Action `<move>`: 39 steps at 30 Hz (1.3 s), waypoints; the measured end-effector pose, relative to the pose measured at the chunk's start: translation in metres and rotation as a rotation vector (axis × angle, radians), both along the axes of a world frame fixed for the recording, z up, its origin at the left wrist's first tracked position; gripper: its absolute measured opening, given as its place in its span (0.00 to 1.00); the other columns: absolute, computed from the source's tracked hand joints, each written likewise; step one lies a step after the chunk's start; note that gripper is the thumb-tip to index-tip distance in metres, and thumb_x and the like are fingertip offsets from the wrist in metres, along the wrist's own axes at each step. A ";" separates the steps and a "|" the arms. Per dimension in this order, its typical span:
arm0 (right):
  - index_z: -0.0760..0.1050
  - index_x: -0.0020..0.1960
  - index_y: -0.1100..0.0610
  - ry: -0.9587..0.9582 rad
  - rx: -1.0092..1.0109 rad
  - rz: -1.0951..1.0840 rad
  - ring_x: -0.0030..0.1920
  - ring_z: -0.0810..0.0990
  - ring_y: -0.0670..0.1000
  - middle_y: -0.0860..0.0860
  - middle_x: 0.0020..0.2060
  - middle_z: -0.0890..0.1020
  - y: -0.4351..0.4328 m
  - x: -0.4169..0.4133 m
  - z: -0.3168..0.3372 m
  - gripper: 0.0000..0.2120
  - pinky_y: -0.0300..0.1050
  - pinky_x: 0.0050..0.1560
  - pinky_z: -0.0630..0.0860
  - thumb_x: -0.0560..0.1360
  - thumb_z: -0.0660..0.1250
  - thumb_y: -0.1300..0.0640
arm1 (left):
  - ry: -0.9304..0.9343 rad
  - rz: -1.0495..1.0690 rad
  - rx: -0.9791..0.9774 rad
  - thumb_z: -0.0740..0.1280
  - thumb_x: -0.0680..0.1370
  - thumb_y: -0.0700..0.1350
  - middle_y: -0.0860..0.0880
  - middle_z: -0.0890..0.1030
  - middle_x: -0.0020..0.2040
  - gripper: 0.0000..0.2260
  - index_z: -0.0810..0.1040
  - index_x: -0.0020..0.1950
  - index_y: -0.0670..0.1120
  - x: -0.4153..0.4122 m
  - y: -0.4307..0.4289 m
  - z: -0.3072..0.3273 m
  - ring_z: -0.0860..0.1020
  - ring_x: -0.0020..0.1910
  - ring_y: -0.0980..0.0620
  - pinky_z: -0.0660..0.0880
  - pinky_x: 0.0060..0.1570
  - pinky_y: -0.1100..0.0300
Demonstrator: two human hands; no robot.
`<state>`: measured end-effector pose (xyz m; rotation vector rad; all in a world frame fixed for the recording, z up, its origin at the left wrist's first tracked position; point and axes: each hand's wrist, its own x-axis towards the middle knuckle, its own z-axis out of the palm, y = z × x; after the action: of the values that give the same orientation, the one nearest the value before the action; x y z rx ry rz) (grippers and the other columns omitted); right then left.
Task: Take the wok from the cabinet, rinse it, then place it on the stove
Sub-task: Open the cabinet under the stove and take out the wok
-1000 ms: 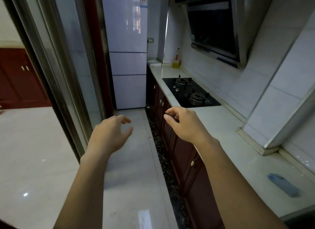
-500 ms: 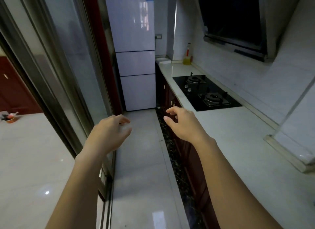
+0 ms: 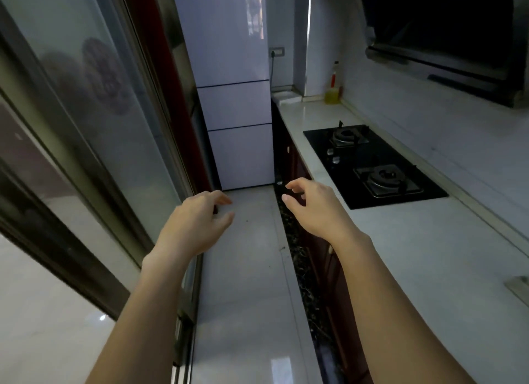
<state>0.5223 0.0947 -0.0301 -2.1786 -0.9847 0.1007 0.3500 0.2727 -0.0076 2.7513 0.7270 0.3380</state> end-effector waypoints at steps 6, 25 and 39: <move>0.74 0.69 0.51 0.030 -0.030 0.027 0.64 0.77 0.48 0.48 0.65 0.78 0.055 0.034 -0.020 0.20 0.45 0.63 0.75 0.80 0.65 0.46 | -0.023 0.013 -0.028 0.65 0.80 0.55 0.53 0.80 0.61 0.14 0.78 0.64 0.53 0.038 0.054 -0.017 0.79 0.56 0.51 0.76 0.58 0.52; 0.75 0.69 0.51 -0.033 -0.062 -0.140 0.63 0.78 0.47 0.48 0.64 0.80 0.275 0.157 -0.002 0.19 0.41 0.61 0.73 0.81 0.65 0.47 | -0.055 -0.173 -0.136 0.66 0.80 0.54 0.53 0.82 0.61 0.14 0.79 0.63 0.52 0.210 0.309 -0.036 0.78 0.61 0.51 0.76 0.62 0.49; 0.77 0.67 0.52 0.070 0.003 -0.313 0.60 0.81 0.49 0.48 0.62 0.81 0.351 0.329 -0.045 0.16 0.49 0.61 0.78 0.80 0.66 0.50 | 0.149 -0.293 -0.093 0.65 0.81 0.55 0.54 0.82 0.59 0.11 0.80 0.60 0.55 0.393 0.395 -0.051 0.79 0.58 0.49 0.77 0.53 0.53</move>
<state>0.8513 0.4457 -0.0749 -2.2813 -0.5949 0.0274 0.7435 0.6673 -0.0585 2.7612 0.3527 0.0359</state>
